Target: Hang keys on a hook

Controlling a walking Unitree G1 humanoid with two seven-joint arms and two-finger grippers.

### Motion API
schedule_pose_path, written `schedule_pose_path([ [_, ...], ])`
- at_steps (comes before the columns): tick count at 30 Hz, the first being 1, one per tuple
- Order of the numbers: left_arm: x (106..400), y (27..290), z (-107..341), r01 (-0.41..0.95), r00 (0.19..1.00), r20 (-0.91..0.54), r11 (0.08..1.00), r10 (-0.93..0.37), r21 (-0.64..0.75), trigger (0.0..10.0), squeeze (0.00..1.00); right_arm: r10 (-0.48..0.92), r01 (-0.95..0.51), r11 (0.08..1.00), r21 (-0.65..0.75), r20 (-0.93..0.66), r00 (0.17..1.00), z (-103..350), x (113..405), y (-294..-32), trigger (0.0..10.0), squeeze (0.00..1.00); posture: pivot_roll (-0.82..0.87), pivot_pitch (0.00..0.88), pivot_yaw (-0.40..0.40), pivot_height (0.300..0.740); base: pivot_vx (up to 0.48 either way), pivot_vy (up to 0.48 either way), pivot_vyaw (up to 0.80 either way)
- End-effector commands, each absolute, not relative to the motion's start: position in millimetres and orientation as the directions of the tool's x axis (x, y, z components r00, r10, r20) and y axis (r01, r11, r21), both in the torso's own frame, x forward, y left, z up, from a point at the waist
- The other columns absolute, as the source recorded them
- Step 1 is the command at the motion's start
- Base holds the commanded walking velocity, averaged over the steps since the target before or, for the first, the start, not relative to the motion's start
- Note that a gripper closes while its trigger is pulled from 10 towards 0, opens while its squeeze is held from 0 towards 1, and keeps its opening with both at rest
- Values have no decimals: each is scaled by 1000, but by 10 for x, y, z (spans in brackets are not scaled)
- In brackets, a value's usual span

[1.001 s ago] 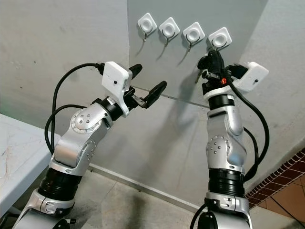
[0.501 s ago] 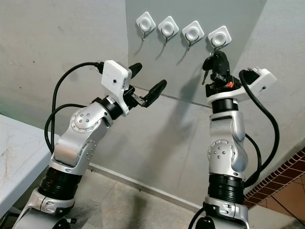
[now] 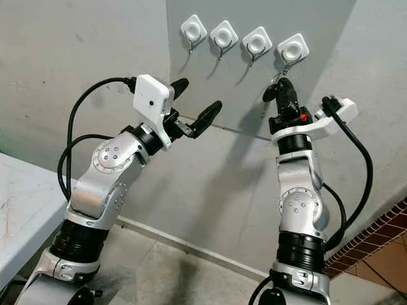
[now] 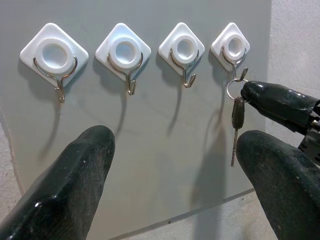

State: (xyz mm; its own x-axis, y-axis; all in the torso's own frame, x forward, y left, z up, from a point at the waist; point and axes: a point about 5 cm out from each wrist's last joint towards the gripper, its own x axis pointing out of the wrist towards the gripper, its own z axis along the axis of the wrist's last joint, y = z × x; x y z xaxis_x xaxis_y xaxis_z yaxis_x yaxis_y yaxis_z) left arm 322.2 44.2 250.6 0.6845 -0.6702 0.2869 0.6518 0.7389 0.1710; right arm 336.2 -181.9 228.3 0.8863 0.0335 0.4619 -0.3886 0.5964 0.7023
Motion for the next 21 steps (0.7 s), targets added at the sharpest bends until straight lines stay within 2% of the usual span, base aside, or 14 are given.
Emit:
schedule_pose_path([
  [1, 3239, 446, 2566, 647, 685, 295, 742, -666, 173, 10000, 0, 33, -377, 575, 726, 440, 898, 2252, 3360, -1823, 10000, 0, 165, 28, -43, 740, 0, 0, 0],
  [7, 3238, 456, 2564, 637, 693, 299, 752, -656, 172, 10000, 0, 57, -380, 597, 707, 435, 898, 2212, 3337, -1811, 10000, 0, 167, 32, -44, 740, 0, 0, 0],
  [8, 3240, 462, 2564, 628, 700, 300, 758, -648, 175, 10000, 0, 61, -380, 617, 690, 439, 897, 2212, 3329, -1808, 10000, 1000, 166, 32, -44, 740, 0, 0, 0],
  [10, 3244, 474, 2567, 606, 713, 311, 775, -629, 180, 10000, 0, 59, -381, 671, 636, 467, 882, 2226, 3300, -1809, 10000, 1000, 167, 33, -45, 740, 0, 0, 0],
  [12, 3243, 478, 2559, 596, 720, 316, 783, -618, 177, 10000, 0, 83, -370, 769, 522, 492, 867, 2237, 3264, -1789, 10000, 1000, 165, 34, -45, 740, 0, 0, 0],
  [14, 3245, 481, 2536, 587, 728, 317, 792, -608, 171, 10000, 0, 125, -374, 827, 420, 512, 850, 2234, 3230, -1747, 10000, 1000, 165, 33, -46, 740, 0, 0, 0],
  [17, 3235, 482, 2497, 584, 732, 314, 794, -605, 169, 10000, 0, 196, -367, 894, 258, 511, 837, 2205, 3195, -1677, 10000, 1000, 163, 32, -46, 740, 0, 0, 0],
  [18, 3235, 482, 2497, 584, 732, 314, 794, -605, 169, 10000, 0, 196, -367, 894, 258, 511, 837, 2205, 3195, -1677, 10000, 1000, 163, 32, -46, 740, 0, 0, 0],
  [20, 3226, 500, 2430, 579, 742, 303, 800, -597, 159, 10000, 0, 250, -300, 954, 24, 491, 835, 2155, 3162, -1627, 10000, 1000, 164, 34, -49, 740, 0, 0, 0],
  [21, 3226, 500, 2430, 579, 742, 303, 800, -597, 159, 10000, 0, 250, -300, 954, 24, 491, 835, 2155, 3162, -1627, 10000, 1000, 164, 34, -49, 740, 0, 0, 0],
])
